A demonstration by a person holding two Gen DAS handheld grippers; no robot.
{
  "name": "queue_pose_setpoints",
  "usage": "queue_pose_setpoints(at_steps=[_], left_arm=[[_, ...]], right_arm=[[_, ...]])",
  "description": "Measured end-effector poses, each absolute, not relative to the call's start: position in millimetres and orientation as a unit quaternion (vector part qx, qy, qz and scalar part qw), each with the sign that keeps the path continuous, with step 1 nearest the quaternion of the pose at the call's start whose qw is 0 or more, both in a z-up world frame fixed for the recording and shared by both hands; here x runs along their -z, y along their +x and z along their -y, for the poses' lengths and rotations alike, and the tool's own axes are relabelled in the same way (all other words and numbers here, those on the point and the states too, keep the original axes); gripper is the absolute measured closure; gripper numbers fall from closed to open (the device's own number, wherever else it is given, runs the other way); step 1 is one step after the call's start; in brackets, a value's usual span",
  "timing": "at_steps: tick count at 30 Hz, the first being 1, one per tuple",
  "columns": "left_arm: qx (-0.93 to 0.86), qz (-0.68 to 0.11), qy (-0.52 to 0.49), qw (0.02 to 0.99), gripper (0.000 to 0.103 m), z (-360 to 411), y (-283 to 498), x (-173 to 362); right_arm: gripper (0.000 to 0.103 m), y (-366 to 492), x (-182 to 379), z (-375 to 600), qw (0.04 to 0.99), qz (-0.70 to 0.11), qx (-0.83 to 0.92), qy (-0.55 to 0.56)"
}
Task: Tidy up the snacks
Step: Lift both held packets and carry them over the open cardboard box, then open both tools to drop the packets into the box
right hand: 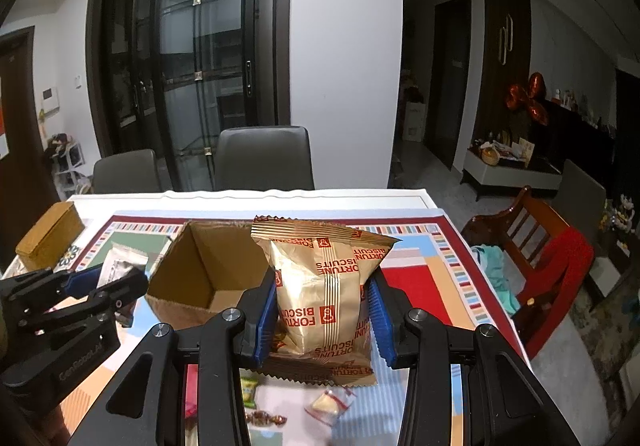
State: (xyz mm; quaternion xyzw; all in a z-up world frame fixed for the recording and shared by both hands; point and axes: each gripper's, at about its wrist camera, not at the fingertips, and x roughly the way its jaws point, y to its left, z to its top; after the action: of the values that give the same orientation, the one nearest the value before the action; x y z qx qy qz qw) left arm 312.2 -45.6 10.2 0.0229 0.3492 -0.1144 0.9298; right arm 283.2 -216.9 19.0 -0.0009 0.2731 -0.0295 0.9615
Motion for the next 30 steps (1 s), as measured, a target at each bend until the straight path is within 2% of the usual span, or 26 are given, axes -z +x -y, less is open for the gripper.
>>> queue_pose_setpoints(at_steps=[30], left_arm=[[0.1,-0.365,0.004,0.925,0.074,49.3,389.0,17.9]], right_arm=[[0.061,357.9,2.8,208.4,0.955,-0.297,0.02,0.005]])
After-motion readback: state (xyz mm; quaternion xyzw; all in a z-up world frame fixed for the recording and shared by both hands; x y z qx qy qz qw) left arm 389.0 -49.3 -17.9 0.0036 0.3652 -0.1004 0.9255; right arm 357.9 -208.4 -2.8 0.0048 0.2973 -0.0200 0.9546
